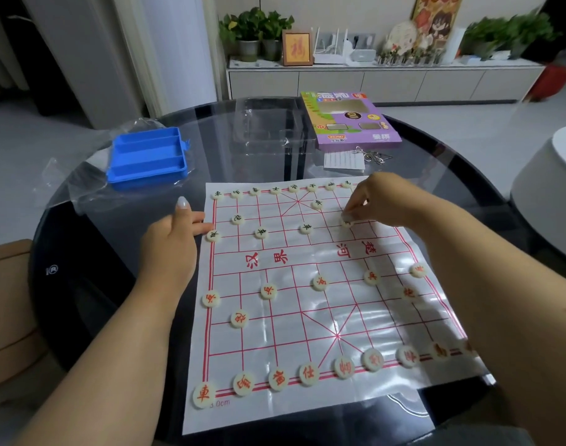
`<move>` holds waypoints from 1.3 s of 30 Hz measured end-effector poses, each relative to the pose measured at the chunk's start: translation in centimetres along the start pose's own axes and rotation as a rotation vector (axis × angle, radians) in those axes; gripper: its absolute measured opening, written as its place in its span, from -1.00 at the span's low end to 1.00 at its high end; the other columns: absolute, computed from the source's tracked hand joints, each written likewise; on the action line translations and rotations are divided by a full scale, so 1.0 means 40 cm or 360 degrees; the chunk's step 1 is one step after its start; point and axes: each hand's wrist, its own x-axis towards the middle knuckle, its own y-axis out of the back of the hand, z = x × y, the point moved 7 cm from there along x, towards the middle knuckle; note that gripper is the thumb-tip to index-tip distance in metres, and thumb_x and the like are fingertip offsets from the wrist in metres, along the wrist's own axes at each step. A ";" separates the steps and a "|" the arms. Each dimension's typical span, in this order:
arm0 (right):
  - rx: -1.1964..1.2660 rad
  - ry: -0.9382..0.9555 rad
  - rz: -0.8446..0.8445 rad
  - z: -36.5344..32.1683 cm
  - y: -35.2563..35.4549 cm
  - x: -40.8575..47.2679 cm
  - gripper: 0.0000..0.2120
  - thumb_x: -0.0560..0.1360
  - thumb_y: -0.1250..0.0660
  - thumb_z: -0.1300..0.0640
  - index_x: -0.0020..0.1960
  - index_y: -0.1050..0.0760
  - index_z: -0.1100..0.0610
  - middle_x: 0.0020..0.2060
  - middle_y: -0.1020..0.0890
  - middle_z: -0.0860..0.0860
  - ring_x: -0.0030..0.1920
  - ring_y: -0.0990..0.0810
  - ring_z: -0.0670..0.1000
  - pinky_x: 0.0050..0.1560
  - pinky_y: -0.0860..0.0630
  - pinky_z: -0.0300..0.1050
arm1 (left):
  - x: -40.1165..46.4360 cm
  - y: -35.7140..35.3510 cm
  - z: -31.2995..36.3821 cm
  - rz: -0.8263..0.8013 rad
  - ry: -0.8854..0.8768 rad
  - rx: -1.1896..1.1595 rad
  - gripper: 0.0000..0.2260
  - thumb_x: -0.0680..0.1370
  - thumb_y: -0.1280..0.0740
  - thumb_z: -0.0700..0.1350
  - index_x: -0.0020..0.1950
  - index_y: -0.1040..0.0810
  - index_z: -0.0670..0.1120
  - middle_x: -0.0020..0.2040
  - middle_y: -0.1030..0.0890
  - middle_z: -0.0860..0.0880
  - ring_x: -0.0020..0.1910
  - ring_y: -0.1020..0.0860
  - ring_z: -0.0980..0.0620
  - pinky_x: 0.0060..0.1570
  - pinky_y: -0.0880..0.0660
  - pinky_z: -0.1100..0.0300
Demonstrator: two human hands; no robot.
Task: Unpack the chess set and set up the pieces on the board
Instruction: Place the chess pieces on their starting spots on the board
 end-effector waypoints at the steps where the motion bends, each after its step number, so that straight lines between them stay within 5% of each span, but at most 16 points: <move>1: -0.0019 0.0020 -0.0006 -0.002 0.001 -0.002 -0.79 0.46 -0.42 0.09 0.08 -0.65 0.07 0.00 -0.67 -0.02 -0.13 -0.52 -0.05 -0.26 -0.35 -0.28 | 0.000 -0.001 0.000 0.0000 0.0000 -0.0002 -0.49 0.64 0.05 0.19 0.19 -0.58 -0.06 -0.02 -0.64 0.10 -0.28 -0.48 0.32 -0.35 -0.27 0.42; 14: -0.0061 0.0101 -0.0088 -0.003 -0.002 -0.004 -0.78 0.46 -0.42 0.11 0.09 -0.62 -0.05 -0.06 -0.60 -0.07 -0.15 -0.49 -0.08 -0.28 -0.32 -0.37 | 0.001 -0.002 -0.002 0.0003 0.0003 0.0003 -0.49 0.64 0.05 0.19 0.19 -0.58 -0.06 -0.03 -0.63 0.11 -0.30 -0.48 0.33 -0.36 -0.26 0.45; 20: -0.0034 0.0022 0.0160 -0.044 -0.006 0.061 -0.69 0.49 -0.38 0.10 0.22 -0.55 0.06 0.03 -0.64 0.01 0.01 -0.55 0.04 0.02 -0.48 -0.12 | 0.004 -0.001 -0.006 0.0006 0.0009 -0.0008 -0.50 0.63 0.04 0.20 0.17 -0.59 -0.04 -0.01 -0.66 0.08 -0.28 -0.51 0.29 -0.34 -0.28 0.41; 25: -0.0094 0.0025 0.0161 -0.066 -0.031 0.099 -0.77 0.46 -0.39 0.10 0.12 -0.61 0.04 0.01 -0.65 -0.01 -0.11 -0.47 -0.03 -0.11 -0.43 -0.20 | 0.008 0.001 -0.008 0.0009 0.0011 -0.0012 -0.50 0.64 0.04 0.19 0.18 -0.59 -0.06 -0.01 -0.66 0.07 -0.27 -0.50 0.30 -0.33 -0.27 0.41; 39: -0.0157 -0.0014 0.0031 -0.040 -0.006 0.075 -0.70 0.47 -0.38 0.09 0.20 -0.55 0.05 0.05 -0.62 -0.01 0.02 -0.56 0.04 0.07 -0.53 -0.03 | 0.001 0.000 -0.010 0.0005 0.0025 -0.0053 -0.51 0.63 0.02 0.21 0.14 -0.60 -0.03 -0.07 -0.67 0.09 -0.20 -0.57 0.22 -0.31 -0.34 0.32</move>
